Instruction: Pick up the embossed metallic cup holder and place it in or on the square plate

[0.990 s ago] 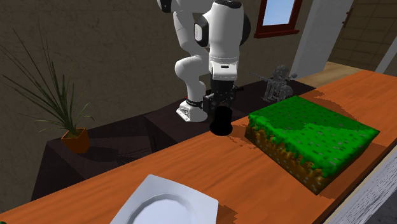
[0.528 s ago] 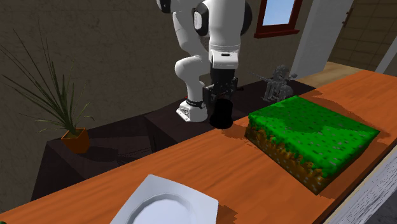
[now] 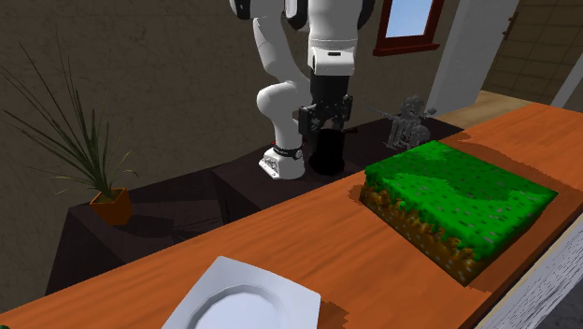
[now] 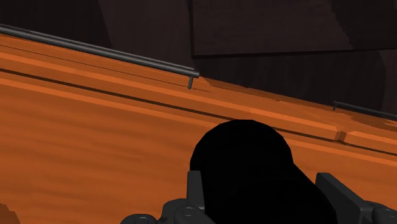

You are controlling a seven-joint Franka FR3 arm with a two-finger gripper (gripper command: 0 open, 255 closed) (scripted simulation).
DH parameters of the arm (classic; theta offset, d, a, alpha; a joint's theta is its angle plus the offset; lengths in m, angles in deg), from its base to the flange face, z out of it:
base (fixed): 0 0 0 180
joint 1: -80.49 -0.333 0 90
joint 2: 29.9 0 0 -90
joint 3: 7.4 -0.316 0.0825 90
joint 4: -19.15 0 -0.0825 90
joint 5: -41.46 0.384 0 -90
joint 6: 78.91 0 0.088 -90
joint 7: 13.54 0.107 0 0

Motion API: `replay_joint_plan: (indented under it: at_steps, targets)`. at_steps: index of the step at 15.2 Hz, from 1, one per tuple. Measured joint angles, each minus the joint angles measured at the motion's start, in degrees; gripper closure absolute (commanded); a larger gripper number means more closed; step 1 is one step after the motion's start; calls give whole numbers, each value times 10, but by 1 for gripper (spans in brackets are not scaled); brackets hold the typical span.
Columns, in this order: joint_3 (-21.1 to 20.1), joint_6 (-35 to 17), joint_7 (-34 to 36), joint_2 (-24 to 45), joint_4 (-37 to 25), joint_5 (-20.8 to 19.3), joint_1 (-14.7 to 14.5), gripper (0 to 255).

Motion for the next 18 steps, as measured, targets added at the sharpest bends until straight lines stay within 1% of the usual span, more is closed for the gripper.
replay_joint_plan:
  at_steps: [4, 8, 13, 16, 18]
  targets:
    - [-4, 28, -1, -1, -26, 3, -1, 255]
    - [27, 24, -37, 49, -75, 8, -2, 255]
    - [84, 18, -110, 153, -172, 37, -3, 255]
    - [118, 19, -163, 228, -242, 71, 3, 255]
    - [134, 27, -193, 277, -291, 98, 9, 255]
